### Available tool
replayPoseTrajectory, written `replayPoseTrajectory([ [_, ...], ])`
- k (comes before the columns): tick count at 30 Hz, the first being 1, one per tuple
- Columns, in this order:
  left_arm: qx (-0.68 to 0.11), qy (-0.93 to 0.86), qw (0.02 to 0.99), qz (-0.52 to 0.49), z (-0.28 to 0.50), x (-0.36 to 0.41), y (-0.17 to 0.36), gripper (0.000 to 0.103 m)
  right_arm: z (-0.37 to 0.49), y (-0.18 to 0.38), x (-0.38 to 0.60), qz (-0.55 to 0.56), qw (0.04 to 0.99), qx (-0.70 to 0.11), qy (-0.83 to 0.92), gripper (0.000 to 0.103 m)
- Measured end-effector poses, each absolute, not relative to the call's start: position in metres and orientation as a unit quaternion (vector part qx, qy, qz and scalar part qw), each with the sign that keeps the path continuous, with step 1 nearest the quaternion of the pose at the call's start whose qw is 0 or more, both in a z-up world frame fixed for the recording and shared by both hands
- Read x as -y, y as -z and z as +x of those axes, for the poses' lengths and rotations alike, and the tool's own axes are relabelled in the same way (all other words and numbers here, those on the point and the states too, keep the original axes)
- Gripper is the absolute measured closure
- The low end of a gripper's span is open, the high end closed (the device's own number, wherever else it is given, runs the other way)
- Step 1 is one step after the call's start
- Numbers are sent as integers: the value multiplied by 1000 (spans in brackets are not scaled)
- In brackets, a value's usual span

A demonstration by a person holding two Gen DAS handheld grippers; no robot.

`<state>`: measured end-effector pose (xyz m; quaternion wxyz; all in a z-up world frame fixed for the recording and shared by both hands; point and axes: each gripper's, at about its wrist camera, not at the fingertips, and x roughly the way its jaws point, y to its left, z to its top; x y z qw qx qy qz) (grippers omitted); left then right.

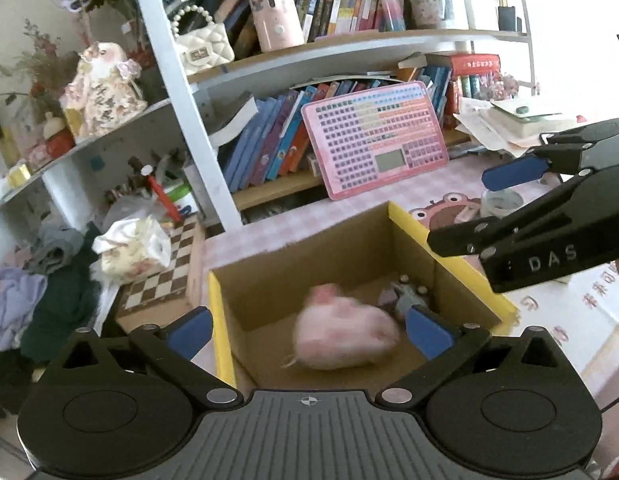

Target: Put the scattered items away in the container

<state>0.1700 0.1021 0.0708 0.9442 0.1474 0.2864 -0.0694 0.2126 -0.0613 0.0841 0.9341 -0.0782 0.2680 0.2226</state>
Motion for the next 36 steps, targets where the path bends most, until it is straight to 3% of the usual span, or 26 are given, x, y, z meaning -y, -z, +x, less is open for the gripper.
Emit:
replayPoseTrajectory([
  [13, -284, 19, 955, 82, 75, -110, -83, 0, 115, -83, 81, -46, 946, -255, -193, 18],
  [20, -301, -27, 952, 50, 36, -110, -62, 0, 64, -57, 90, -22, 956, -255, -141, 15],
  [26, -361, -24, 932, 10, 22, -113, -32, 0, 42, -35, 84, -41, 950, -284, -125, 15],
  [36, -365, -11, 931, 3, 7, -109, -25, 0, 24, -23, 80, -64, 939, -310, -137, 14],
])
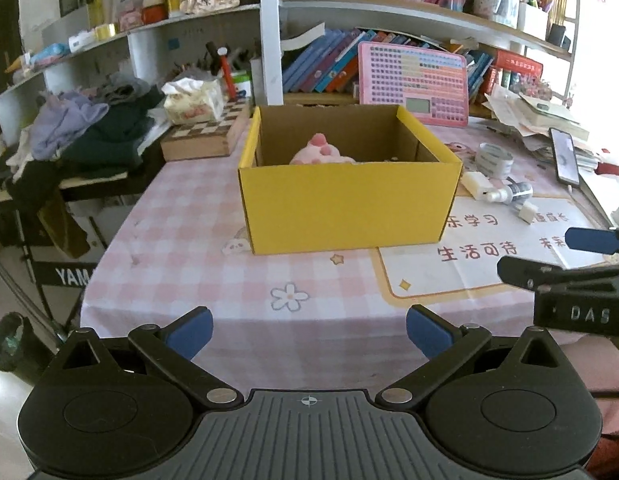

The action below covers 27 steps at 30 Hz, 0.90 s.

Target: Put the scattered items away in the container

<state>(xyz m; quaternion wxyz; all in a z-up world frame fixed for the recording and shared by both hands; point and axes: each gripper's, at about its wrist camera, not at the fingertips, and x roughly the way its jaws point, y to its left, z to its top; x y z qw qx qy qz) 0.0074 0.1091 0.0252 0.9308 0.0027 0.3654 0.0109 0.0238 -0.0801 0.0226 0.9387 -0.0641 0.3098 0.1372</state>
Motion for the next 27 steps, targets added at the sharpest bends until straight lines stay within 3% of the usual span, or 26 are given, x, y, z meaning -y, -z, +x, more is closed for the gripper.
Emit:
replayPoseTrajectory([
  [8, -359, -1, 933, 22, 15, -107, -29, 0, 29, -29, 88, -109, 942, -284, -143, 13],
  [13, -376, 18, 926, 14, 15, -97, -19, 0, 30, -10, 96, -34, 933, -342, -106, 13],
  [27, -418, 82, 904, 40, 24, -58, 4, 0, 20, 6, 124, -46, 922, -379, -63, 11],
])
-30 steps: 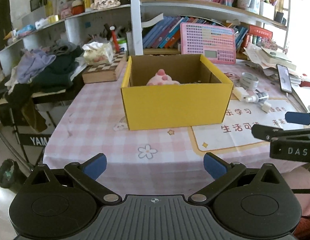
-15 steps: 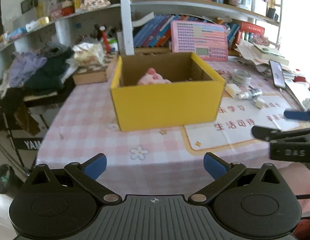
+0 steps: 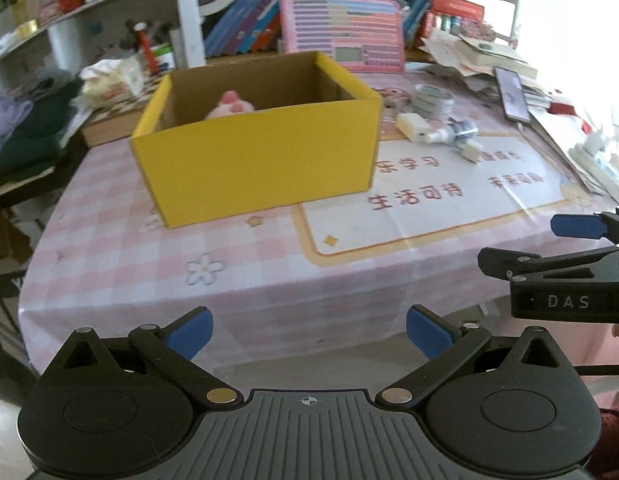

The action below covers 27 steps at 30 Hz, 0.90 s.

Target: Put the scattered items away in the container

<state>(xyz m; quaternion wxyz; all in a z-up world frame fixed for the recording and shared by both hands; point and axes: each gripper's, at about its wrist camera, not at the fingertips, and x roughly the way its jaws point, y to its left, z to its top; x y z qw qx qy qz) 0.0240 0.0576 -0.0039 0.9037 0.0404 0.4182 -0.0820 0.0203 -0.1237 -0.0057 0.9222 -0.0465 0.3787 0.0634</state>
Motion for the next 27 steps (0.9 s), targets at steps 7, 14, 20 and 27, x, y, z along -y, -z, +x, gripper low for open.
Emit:
replayPoseTrajectory([
  [7, -419, 124, 898, 52, 28, -35, 6, 0, 16, 6, 142, -43, 921, -386, -39, 11],
  [14, -422, 148, 892, 65, 36, -19, 8, 0, 15, 8, 157, -34, 919, -391, -15, 11],
  [20, -430, 161, 885, 76, 42, -6, 12, 0, 17, 12, 169, -24, 917, -399, 1, 12],
  [27, -437, 156, 883, 72, 50, -1, 13, 0, 25, 14, 175, -25, 915, -403, -3, 12],
])
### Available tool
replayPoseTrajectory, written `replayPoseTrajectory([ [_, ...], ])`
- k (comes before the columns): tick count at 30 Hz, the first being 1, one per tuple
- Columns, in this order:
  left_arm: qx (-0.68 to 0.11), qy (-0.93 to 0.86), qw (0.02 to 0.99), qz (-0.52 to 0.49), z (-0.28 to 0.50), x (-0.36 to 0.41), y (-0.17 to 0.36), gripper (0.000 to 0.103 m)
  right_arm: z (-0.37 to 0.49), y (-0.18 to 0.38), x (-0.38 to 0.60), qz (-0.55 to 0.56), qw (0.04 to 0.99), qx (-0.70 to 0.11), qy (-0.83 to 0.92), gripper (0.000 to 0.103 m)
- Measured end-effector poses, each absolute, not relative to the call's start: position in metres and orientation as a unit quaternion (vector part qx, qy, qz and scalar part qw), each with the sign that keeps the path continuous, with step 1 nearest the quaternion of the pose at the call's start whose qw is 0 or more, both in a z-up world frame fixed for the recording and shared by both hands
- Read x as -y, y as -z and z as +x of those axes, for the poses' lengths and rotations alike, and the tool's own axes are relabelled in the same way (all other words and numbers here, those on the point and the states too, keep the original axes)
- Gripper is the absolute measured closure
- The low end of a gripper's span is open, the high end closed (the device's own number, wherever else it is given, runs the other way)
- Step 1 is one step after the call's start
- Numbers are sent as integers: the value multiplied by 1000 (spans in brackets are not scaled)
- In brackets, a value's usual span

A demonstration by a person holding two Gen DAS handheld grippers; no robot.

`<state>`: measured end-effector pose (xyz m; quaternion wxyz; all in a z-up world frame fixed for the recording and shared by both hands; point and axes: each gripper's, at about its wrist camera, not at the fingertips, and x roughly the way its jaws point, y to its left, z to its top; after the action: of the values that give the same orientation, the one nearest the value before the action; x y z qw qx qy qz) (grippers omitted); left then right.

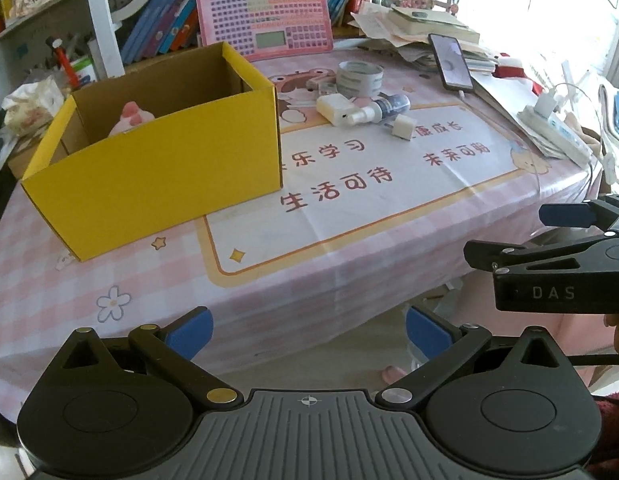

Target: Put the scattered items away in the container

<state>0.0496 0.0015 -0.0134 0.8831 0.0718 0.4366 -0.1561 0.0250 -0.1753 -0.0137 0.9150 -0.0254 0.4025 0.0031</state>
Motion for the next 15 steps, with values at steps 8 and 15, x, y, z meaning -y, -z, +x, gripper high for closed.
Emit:
replayPoseTrajectory([
  [8, -426, 163, 887, 74, 54, 7, 9, 0, 34, 12, 182, -28, 916, -400, -6, 12],
  [15, -430, 174, 883, 77, 59, 19, 11, 0, 35, 15, 194, -23, 913, -406, 3, 12],
])
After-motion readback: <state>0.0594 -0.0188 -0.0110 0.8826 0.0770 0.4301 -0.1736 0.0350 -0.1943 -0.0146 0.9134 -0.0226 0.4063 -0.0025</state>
